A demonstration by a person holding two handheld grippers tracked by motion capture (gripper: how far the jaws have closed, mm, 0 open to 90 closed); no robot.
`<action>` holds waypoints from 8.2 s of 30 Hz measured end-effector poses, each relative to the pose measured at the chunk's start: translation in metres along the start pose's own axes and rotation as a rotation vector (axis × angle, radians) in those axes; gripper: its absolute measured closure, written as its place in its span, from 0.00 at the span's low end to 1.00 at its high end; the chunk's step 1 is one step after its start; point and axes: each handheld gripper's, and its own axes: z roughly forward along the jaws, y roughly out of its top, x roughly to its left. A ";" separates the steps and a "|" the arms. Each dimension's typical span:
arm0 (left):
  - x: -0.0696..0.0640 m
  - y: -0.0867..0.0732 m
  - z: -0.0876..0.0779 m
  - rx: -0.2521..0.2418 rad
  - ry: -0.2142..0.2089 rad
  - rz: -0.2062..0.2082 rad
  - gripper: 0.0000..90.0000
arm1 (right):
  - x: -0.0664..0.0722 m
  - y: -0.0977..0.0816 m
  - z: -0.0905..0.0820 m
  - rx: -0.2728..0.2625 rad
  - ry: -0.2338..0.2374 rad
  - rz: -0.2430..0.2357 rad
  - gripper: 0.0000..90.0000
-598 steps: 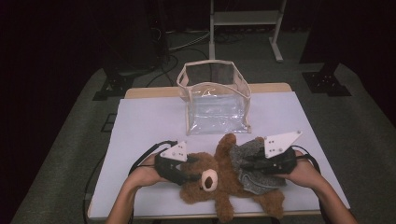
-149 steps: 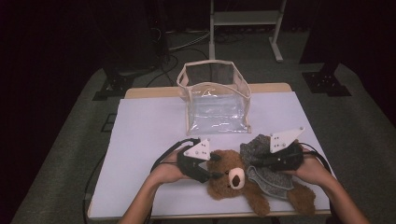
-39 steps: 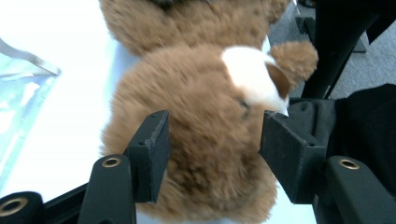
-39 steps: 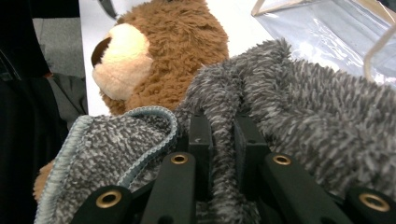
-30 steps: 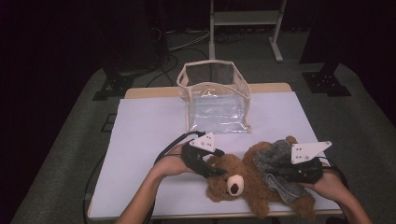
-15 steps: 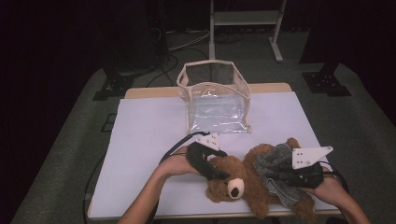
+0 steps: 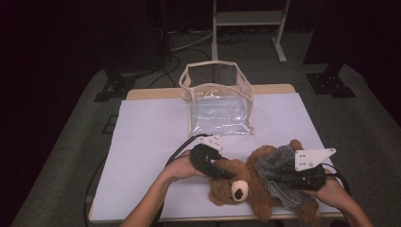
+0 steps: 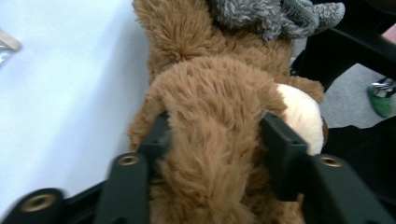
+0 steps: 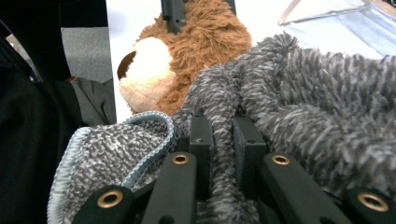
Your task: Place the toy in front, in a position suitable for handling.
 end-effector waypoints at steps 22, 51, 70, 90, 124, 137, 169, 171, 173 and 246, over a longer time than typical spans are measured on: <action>-0.008 0.004 -0.011 -0.004 0.052 0.094 0.74 | -0.013 0.024 0.006 0.000 -0.005 -0.047 0.88; -0.012 -0.011 -0.006 0.013 0.051 0.017 0.24 | -0.017 0.002 -0.001 0.015 0.012 0.021 0.89; -0.005 0.001 -0.023 0.040 0.118 0.141 0.71 | -0.023 0.007 0.001 -0.059 -0.024 0.033 0.89; -0.022 -0.033 -0.054 0.036 0.212 0.197 0.67 | -0.007 0.052 0.025 -0.041 0.000 -0.083 0.89; -0.034 -0.026 -0.044 -0.010 0.139 0.177 0.59 | 0.005 0.058 0.022 0.025 0.009 -0.128 0.90; -0.038 -0.029 -0.044 -0.016 0.150 0.196 0.59 | 0.005 0.104 0.080 0.087 0.119 -0.215 0.89; -0.039 -0.030 -0.043 -0.006 0.155 0.196 0.58 | -0.018 0.062 0.027 0.112 0.036 -0.112 0.89; -0.039 -0.030 -0.043 -0.004 0.152 0.198 0.58 | -0.020 0.055 0.019 0.110 0.026 -0.095 0.89; -0.039 -0.029 -0.043 -0.003 0.152 0.196 0.58 | -0.021 0.048 0.013 0.106 0.016 -0.080 0.89; -0.049 -0.008 -0.025 0.092 0.092 0.247 0.54 | -0.017 0.069 0.037 0.111 0.047 -0.116 0.89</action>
